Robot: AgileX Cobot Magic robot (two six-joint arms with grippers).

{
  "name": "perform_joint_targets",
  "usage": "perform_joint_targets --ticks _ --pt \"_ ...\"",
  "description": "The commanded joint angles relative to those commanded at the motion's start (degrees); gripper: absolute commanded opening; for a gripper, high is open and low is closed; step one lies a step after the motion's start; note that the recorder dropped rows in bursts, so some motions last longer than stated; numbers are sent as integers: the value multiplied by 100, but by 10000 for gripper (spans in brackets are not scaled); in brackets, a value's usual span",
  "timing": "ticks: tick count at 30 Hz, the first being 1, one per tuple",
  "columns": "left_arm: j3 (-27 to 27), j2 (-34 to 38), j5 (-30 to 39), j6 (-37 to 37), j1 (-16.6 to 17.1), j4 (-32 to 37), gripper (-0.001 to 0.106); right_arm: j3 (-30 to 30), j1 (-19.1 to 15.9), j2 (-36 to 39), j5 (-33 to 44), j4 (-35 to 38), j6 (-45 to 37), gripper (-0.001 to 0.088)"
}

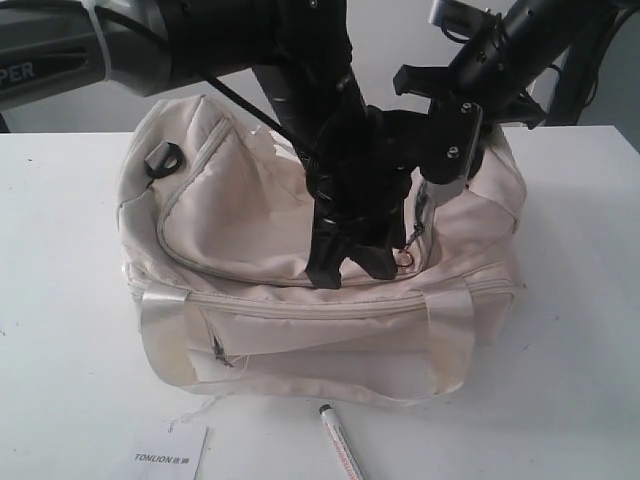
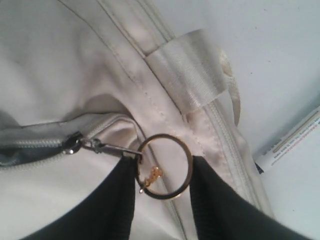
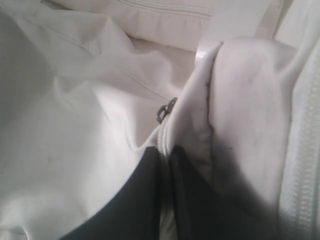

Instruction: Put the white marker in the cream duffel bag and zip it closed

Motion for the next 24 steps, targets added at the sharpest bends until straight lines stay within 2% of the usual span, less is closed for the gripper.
perform_joint_targets --ticks 8,11,17,24 --pt "0 0 169 -68 0 24 0 0 0 0 18 0 0 0" --pt "0 0 169 -165 0 161 0 0 0 0 36 0 0 0" --pt "0 0 253 -850 0 768 0 0 0 0 36 0 0 0" --pt "0 0 417 -1010 0 935 0 0 0 0 37 -14 0 0"
